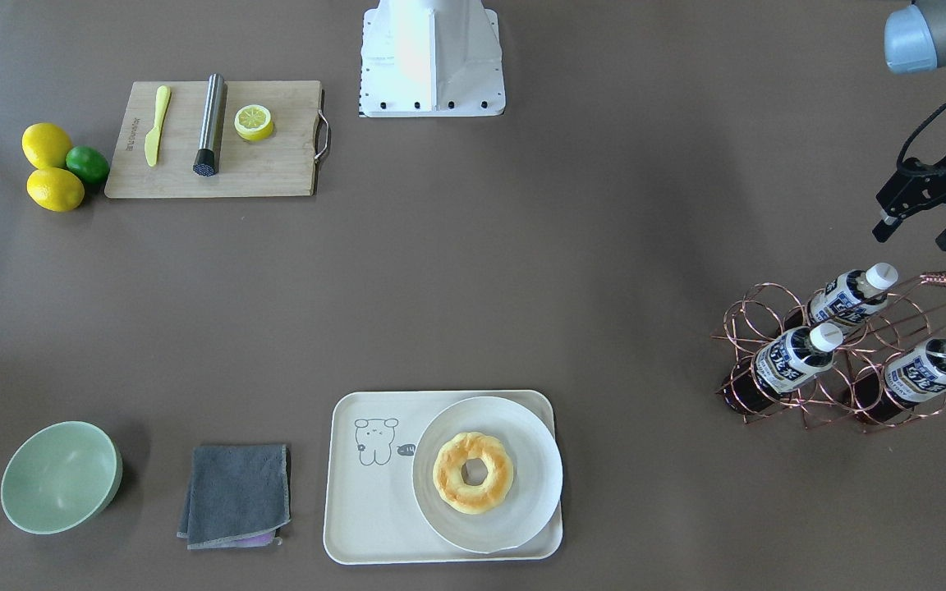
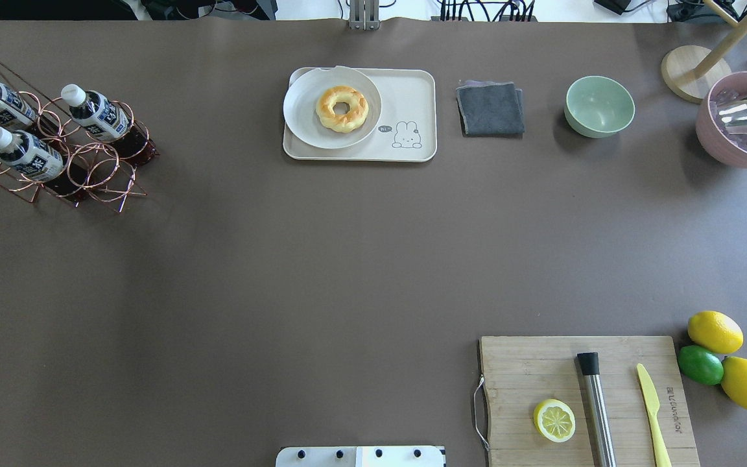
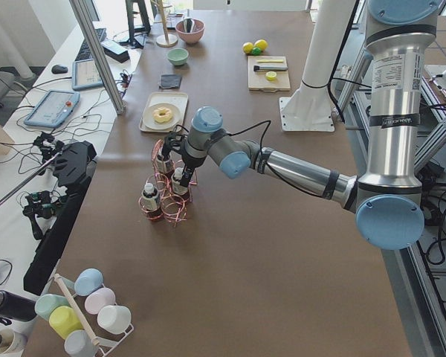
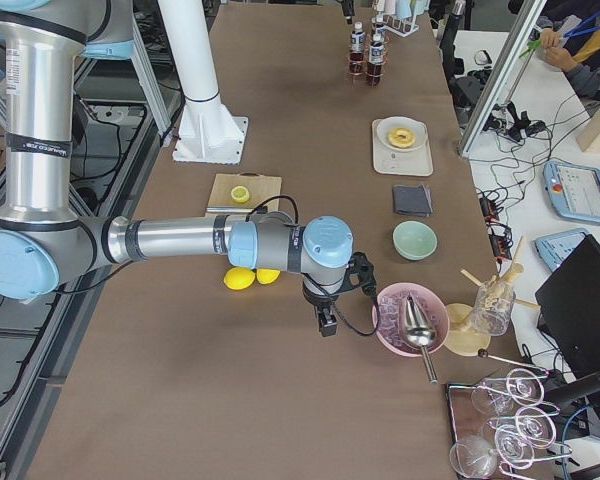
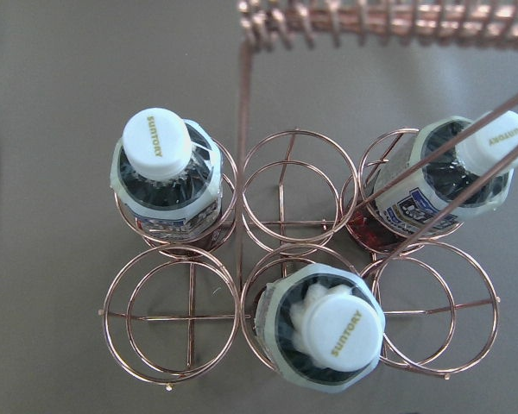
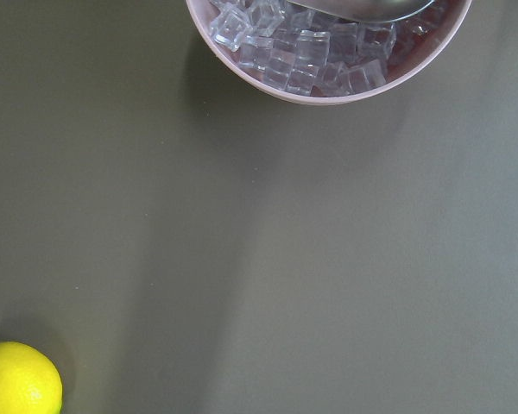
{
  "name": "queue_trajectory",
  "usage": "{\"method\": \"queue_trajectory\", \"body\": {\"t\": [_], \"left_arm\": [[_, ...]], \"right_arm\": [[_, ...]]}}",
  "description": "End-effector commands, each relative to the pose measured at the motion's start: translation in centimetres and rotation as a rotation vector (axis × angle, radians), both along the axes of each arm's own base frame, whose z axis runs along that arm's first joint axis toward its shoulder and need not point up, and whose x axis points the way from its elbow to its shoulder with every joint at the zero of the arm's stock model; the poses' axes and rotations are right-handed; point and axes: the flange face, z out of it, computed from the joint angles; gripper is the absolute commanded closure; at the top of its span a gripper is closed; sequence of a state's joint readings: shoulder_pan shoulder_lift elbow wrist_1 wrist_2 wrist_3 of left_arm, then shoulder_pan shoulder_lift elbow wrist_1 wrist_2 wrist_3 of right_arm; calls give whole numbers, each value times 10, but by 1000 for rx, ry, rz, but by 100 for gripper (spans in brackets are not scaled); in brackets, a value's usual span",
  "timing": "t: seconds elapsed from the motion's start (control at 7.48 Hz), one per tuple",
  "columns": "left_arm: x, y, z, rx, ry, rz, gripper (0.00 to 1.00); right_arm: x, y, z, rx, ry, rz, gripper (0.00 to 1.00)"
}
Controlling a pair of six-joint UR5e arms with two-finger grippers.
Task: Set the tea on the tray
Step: 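Reach the left gripper down to a dark bottle in the copper rack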
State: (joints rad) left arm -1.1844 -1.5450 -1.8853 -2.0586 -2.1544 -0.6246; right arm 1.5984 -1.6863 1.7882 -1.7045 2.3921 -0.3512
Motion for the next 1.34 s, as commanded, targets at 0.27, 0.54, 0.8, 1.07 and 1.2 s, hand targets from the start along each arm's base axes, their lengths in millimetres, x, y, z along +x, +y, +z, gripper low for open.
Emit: {"method": "queue_trajectory", "body": {"t": [0.27, 0.54, 0.8, 1.07, 1.2], "left_arm": [[16, -16, -5, 25, -11, 11, 24], [17, -18, -9, 35, -10, 14, 26], [22, -23, -6, 36, -20, 12, 26], [23, -23, -5, 34, -20, 12, 43], [23, -23, -6, 29, -16, 7, 78]], "right_arm": [[-1, 20, 14, 74, -2, 2, 0], [-1, 21, 17, 68, -1, 2, 0], [-1, 21, 18, 65, 1, 2, 0], [-1, 22, 19, 62, 1, 3, 0], [-1, 22, 19, 62, 2, 3, 0]]}}
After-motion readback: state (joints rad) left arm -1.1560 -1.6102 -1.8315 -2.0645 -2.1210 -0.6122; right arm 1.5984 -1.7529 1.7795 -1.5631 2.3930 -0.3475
